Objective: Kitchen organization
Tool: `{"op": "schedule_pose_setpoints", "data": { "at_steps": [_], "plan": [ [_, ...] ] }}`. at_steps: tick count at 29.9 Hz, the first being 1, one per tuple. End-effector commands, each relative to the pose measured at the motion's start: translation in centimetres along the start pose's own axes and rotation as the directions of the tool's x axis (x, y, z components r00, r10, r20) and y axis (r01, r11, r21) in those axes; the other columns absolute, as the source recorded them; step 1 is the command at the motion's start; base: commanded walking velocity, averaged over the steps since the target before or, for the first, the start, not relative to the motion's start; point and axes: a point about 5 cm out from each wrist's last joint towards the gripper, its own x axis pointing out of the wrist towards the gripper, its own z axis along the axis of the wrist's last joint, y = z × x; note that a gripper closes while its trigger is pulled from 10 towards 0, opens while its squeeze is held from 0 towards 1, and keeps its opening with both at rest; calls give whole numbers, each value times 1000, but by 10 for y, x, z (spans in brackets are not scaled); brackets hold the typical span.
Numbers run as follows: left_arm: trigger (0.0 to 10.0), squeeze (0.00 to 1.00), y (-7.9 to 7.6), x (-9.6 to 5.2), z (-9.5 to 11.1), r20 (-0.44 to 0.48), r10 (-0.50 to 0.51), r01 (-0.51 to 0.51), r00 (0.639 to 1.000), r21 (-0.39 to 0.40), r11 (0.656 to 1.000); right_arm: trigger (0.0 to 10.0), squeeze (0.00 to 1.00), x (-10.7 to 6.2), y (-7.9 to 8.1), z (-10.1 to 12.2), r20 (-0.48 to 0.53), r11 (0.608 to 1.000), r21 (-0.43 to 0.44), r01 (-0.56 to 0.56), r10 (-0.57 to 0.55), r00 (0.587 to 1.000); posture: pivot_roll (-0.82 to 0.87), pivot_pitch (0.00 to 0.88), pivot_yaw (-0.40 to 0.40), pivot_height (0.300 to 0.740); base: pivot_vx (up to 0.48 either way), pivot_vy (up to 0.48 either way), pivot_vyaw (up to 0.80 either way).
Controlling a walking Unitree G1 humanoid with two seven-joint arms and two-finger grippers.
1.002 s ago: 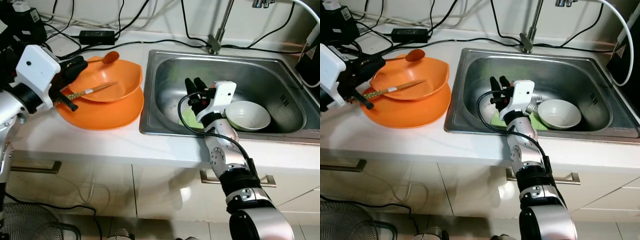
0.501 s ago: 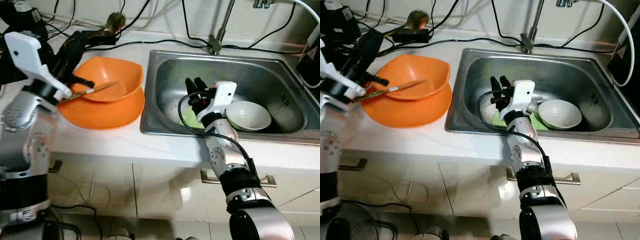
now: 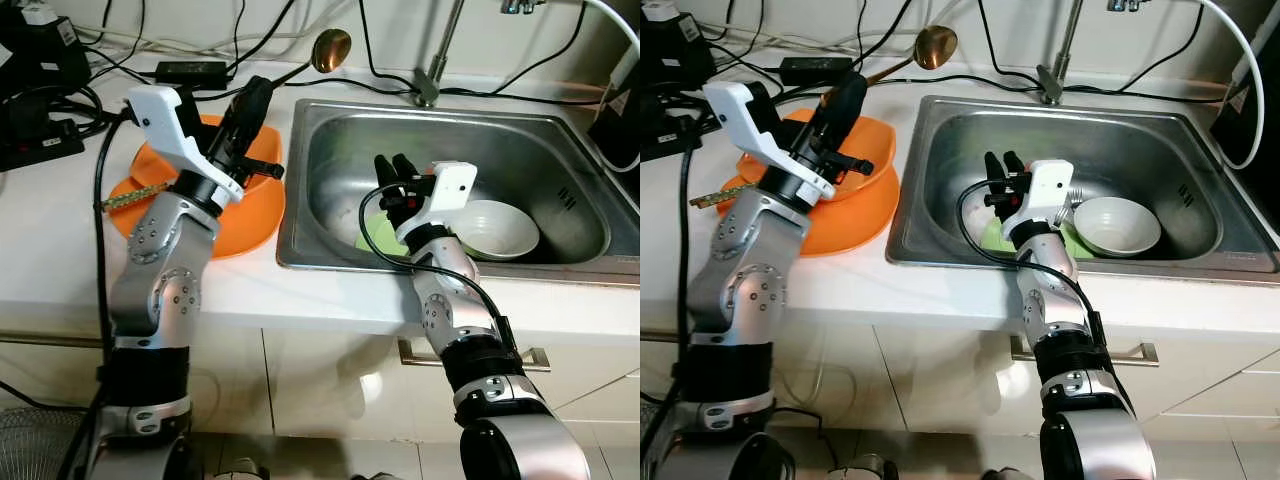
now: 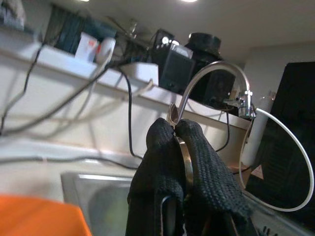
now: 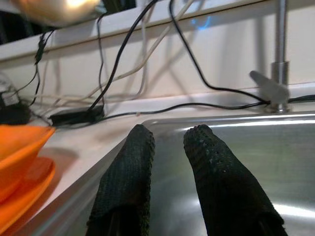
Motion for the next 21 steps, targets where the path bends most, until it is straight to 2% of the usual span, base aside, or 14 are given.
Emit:
{"op": "schedule_pose_setpoints", "data": {
  "at_steps": [1, 5, 6, 8, 13, 14, 15, 20, 21],
  "plan": [
    [10000, 0, -1, 1, -5, -2, -1, 1, 1000, -33, 999, 10000, 0, 3, -4, 11, 41, 1000, 11, 15, -15, 999, 130, 41, 0, 740, 0, 0, 0],
    [10000, 0, -5, 1, -12, -20, -10, 9, 1000, -51, 999, 10000, 39, 6, -7, 22, 75, 999, 27, 22, -24, 997, 115, 39, 2, 740, 0, 0, 0],
    [10000, 0, -5, 1, -13, -21, -10, 9, 1000, -53, 999, 10000, 1000, 7, -8, 24, 82, 999, 43, 30, -33, 996, 114, 39, 1, 740, 0, 0, 0],
    [10000, 0, -6, 2, -15, -23, -12, 10, 1000, -61, 998, 10000, 1000, 8, -12, 29, 95, 995, 87, 48, -56, 994, 113, 37, 0, 740, 0, 0, 0],
    [10000, 0, -6, 2, -18, -28, -17, 15, 999, -69, 997, 10000, 1000, 9, -15, 32, 102, 990, 131, 56, -69, 992, 108, 36, 0, 740, 0, 0, 0],
    [10000, 0, -7, 1, -22, -38, -24, 21, 999, -73, 997, 10000, 1000, 10, -17, 37, 110, 973, 223, 54, -80, 991, 102, 36, 1, 740, 0, 0, 0],
    [10000, 0, -7, 1, -22, -38, -24, 21, 999, -73, 997, 10000, 1000, 10, -17, 37, 110, 973, 223, 54, -80, 991, 102, 36, 1, 740, 0, 0, 0],
    [10000, 0, -11, -1, -27, -53, -47, 42, 998, -92, 995, 10000, 1000, 9, -17, 40, 102, 914, 407, 12, -58, 993, 99, 34, 0, 740, 0, 0, 0],
    [10000, 0, -12, -1, -27, -56, -52, 47, 997, -95, 994, 10000, 612, 9, -16, 40, 103, 901, 433, -2, -47, 994, 99, 34, 0, 740, 0, 0, 0]
  ]
}}
